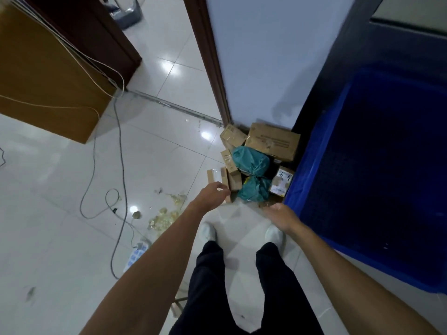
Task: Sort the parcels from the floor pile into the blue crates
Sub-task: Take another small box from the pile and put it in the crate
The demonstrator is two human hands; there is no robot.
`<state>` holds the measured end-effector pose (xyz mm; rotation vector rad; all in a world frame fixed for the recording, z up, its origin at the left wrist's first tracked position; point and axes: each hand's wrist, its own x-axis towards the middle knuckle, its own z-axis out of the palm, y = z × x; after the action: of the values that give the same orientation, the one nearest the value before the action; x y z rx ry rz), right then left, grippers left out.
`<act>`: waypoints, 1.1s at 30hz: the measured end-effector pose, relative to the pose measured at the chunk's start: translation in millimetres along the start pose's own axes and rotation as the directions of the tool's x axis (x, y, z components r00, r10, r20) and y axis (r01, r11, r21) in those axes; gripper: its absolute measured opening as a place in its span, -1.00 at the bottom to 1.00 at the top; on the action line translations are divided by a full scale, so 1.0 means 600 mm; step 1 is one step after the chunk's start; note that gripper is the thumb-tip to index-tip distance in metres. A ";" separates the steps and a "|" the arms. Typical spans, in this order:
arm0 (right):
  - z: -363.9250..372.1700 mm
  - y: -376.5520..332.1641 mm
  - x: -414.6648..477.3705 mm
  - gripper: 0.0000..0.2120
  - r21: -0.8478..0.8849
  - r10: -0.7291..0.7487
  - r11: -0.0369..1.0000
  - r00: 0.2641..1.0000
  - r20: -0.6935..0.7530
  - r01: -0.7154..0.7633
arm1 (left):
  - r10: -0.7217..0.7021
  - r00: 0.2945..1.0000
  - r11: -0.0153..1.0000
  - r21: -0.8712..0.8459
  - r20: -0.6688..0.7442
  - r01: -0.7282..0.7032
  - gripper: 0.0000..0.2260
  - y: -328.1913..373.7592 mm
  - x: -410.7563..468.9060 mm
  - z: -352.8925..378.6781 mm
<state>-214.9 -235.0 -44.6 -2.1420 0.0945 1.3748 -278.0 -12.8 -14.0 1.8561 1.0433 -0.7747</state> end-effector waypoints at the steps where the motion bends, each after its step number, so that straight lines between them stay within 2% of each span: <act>1: 0.010 0.002 0.013 -0.60 0.011 0.008 1.000 1.000 0.004 -0.008 | -0.004 1.000 1.000 0.018 0.007 0.004 -0.74 -0.004 0.019 -0.003; 5: 0.060 -0.006 0.079 -0.70 0.034 0.054 0.998 0.998 0.043 -0.056 | -0.032 0.996 0.991 0.129 0.078 0.021 -0.67 -0.030 0.104 -0.015; 10: 0.148 -0.013 0.193 -0.78 -0.040 0.088 0.995 0.994 0.059 -0.086 | -0.039 0.995 0.969 0.247 0.095 0.014 -0.67 -0.100 0.244 -0.028; 16: 0.289 0.033 0.418 -0.75 -0.112 0.126 0.987 0.989 0.076 -0.117 | -0.092 0.990 0.903 0.427 0.103 0.040 -0.61 -0.270 0.468 0.013; 18: 0.338 0.058 0.502 -0.71 -0.127 0.142 0.983 0.986 0.092 -0.130 | -0.113 0.990 0.903 0.424 0.089 0.065 -0.60 -0.331 0.542 0.034; 21: 0.396 0.079 0.612 -0.78 -0.162 0.151 0.977 0.985 0.084 -0.136 | -0.142 0.987 0.939 0.327 0.072 0.111 -0.54 -0.403 0.637 0.075; 22: 0.413 0.082 0.647 -0.74 -0.159 0.142 0.979 0.988 0.062 -0.131 | -0.152 0.986 0.955 0.268 0.071 0.128 -0.50 -0.422 0.666 0.089; 25: 0.453 0.084 0.744 -0.47 -0.138 0.062 0.988 0.998 -0.013 -0.063 | -0.175 0.982 0.984 0.037 0.077 0.172 -0.39 -0.463 0.741 0.132; 27: 0.474 0.086 0.793 -0.39 -0.105 0.046 0.993 0.998 -0.044 -0.050 | -0.166 0.984 0.981 -0.093 0.062 0.172 -0.35 -0.480 0.780 0.155; 30: 0.490 0.074 0.835 -0.44 -0.021 0.088 0.996 0.993 -0.082 -0.090 | -0.116 0.992 0.967 -0.223 0.040 0.122 -0.39 -0.491 0.818 0.179; 33: 0.498 0.064 0.850 -0.42 0.056 0.096 0.994 0.993 -0.070 -0.092 | -0.101 0.993 0.913 -0.392 0.054 0.114 -0.57 -0.488 0.824 0.190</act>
<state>-233.6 10.0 -583.3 -2.1679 0.2602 1.3311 -320.7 148.0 -575.5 1.4469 1.1908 -0.6009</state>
